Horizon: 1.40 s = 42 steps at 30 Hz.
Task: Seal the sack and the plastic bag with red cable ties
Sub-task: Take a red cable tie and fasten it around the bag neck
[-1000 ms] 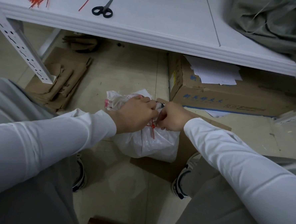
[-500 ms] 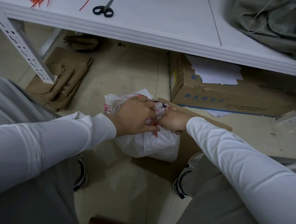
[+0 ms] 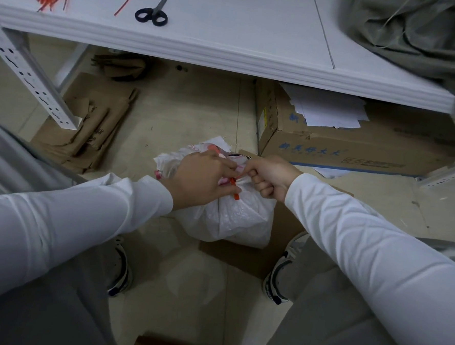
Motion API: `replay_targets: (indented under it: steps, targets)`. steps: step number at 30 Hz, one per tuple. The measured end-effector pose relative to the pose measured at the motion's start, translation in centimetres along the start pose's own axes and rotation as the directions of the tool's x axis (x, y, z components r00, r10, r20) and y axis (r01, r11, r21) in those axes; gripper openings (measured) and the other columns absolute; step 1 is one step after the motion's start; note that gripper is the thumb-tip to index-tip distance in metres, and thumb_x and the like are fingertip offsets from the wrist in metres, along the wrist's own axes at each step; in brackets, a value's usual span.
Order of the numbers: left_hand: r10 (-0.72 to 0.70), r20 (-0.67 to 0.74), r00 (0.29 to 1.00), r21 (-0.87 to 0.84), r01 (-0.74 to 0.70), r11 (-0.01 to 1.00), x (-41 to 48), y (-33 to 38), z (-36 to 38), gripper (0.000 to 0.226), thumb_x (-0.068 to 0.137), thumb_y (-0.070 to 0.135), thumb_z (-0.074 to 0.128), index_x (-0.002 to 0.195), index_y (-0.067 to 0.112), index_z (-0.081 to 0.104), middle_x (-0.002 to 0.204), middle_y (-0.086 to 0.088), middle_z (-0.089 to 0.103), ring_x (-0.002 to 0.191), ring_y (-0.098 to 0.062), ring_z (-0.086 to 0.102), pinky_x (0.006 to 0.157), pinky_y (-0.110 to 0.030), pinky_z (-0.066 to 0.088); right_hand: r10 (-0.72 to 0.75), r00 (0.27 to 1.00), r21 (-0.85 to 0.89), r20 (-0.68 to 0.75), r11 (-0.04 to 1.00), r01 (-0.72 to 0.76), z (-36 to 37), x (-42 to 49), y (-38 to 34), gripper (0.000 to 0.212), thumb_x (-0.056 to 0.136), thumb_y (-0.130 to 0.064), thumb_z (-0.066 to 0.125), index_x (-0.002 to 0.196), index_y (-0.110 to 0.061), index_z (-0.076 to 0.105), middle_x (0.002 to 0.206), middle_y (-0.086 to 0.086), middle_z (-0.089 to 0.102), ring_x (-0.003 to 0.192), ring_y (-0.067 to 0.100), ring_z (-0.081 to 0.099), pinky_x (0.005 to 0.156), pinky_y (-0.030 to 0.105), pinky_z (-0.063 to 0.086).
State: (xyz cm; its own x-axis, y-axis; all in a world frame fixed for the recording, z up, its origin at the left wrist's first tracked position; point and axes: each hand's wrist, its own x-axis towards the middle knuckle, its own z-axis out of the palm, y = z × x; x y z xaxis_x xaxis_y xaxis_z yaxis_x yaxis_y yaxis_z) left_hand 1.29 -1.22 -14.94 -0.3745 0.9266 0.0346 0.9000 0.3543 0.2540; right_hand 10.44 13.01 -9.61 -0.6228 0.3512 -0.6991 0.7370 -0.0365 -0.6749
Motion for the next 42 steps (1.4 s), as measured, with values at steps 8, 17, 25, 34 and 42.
replay_targets:
  steps: [8,17,25,34,42]
  targets:
    - [-0.007,0.059,0.998,0.013,0.007,1.000,0.0,-0.6,-0.9,0.052,0.088,0.053,0.051,0.128,0.019,0.053,0.128,-0.001,0.053,0.117,-0.018,0.049,0.090,-0.034,0.048,-0.140,0.990,-0.649,-0.004,0.753,0.103,-0.6,0.3,0.0,0.016,0.085,-0.020,0.065,0.084,-0.006,0.072,0.067,0.007,0.061,0.055,0.017,0.049,0.054,0.027,0.041]
    - [-0.089,0.164,0.982,0.126,0.068,0.990,0.3,0.6,-2.6,0.063,0.081,0.043,0.064,0.132,0.012,0.044,0.126,-0.007,0.052,0.113,-0.023,0.052,0.091,-0.035,0.049,-0.349,0.935,-0.892,0.063,0.400,0.209,0.9,0.9,0.6,0.024,0.092,-0.019,0.050,0.098,-0.010,0.072,0.095,0.009,0.068,0.087,0.024,0.062,0.078,0.034,0.050]
    - [0.017,0.135,0.991,0.059,-0.025,0.998,0.0,1.2,-3.2,0.040,0.089,0.027,0.057,0.125,0.011,0.051,0.122,-0.011,0.056,0.111,-0.027,0.052,0.090,-0.041,0.050,-0.409,0.889,-0.894,0.205,0.291,0.341,2.2,0.6,0.9,0.016,0.092,-0.017,0.045,0.094,-0.012,0.060,0.093,0.002,0.059,0.084,0.019,0.053,0.075,0.031,0.044]
    - [0.058,0.142,0.988,0.037,-0.064,0.997,0.1,0.2,-2.2,0.042,0.090,0.030,0.057,0.128,0.016,0.050,0.130,-0.008,0.051,0.121,-0.025,0.045,0.100,-0.036,0.042,-0.409,0.888,-0.918,0.211,0.230,0.324,2.4,1.1,1.4,0.026,0.094,-0.034,0.041,0.074,-0.020,0.050,0.070,-0.004,0.048,0.075,0.020,0.053,0.070,0.030,0.039]
    - [-0.016,0.150,0.989,0.011,0.015,1.000,0.4,-0.2,-1.8,0.045,0.086,0.034,0.064,0.127,0.021,0.052,0.129,-0.004,0.053,0.111,-0.023,0.056,0.087,-0.034,0.050,-0.503,0.850,-0.929,0.154,0.220,0.299,2.6,1.0,1.3,0.035,0.094,-0.041,0.049,0.112,-0.012,0.057,0.111,0.008,0.062,0.100,0.026,0.059,0.084,0.036,0.046]
